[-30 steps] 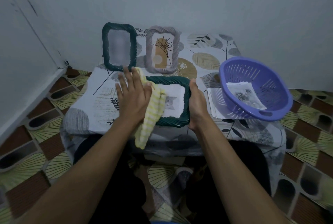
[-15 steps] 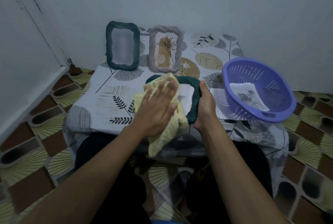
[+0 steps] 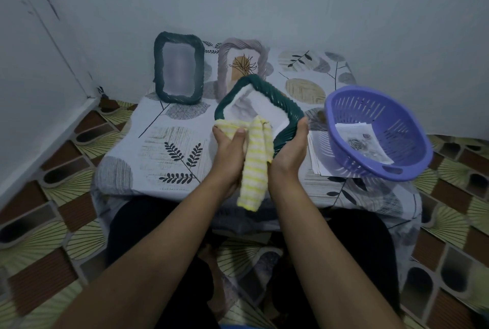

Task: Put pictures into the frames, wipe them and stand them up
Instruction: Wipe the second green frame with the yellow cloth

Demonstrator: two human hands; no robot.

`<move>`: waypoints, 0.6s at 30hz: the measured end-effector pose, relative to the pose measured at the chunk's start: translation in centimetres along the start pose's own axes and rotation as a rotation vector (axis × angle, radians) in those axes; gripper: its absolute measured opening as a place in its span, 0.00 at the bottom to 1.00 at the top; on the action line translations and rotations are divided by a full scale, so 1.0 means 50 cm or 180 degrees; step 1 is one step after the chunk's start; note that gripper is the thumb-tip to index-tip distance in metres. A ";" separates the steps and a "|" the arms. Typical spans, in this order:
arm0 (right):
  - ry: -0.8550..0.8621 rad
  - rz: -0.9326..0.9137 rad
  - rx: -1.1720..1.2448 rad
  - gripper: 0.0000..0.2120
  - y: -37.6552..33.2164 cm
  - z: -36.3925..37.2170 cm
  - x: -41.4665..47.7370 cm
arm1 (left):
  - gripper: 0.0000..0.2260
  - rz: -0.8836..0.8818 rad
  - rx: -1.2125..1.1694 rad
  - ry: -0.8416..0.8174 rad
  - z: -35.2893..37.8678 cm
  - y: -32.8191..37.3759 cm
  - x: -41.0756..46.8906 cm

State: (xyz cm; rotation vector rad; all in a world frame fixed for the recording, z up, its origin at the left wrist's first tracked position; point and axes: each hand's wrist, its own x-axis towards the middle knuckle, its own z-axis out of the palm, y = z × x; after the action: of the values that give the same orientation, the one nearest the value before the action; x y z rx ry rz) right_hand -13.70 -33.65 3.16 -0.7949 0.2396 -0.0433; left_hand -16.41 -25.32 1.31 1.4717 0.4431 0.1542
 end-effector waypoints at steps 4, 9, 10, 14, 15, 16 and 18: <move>-0.0394 0.0183 0.0622 0.14 -0.006 -0.003 0.006 | 0.23 0.0395 -0.0190 0.0233 -0.020 0.022 0.011; -0.1088 0.0723 0.0653 0.22 -0.026 -0.040 0.018 | 0.19 0.0821 0.0274 0.0196 -0.081 0.038 0.043; -0.1245 0.0881 0.0545 0.23 -0.028 -0.042 0.022 | 0.19 0.0890 0.0371 0.0046 -0.089 0.041 0.045; -0.1404 0.1231 0.0003 0.26 -0.026 -0.037 0.027 | 0.22 0.1221 0.1155 -0.0172 -0.090 0.037 0.043; -0.1355 0.1243 -0.0067 0.27 -0.025 -0.034 0.028 | 0.24 0.1301 0.1490 -0.0152 -0.087 0.032 0.041; -0.1277 0.1206 -0.0086 0.28 -0.022 -0.031 0.028 | 0.26 0.1359 0.1851 -0.0128 -0.083 0.025 0.041; -0.0996 0.1081 0.0024 0.28 -0.020 -0.029 0.032 | 0.31 0.1344 0.2683 -0.0023 -0.071 0.003 0.031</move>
State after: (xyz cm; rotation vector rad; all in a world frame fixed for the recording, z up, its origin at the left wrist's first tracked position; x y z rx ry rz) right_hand -12.43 -35.59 2.58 -0.7334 0.0749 0.3975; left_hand -16.31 -21.47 1.02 2.3884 0.1780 0.3208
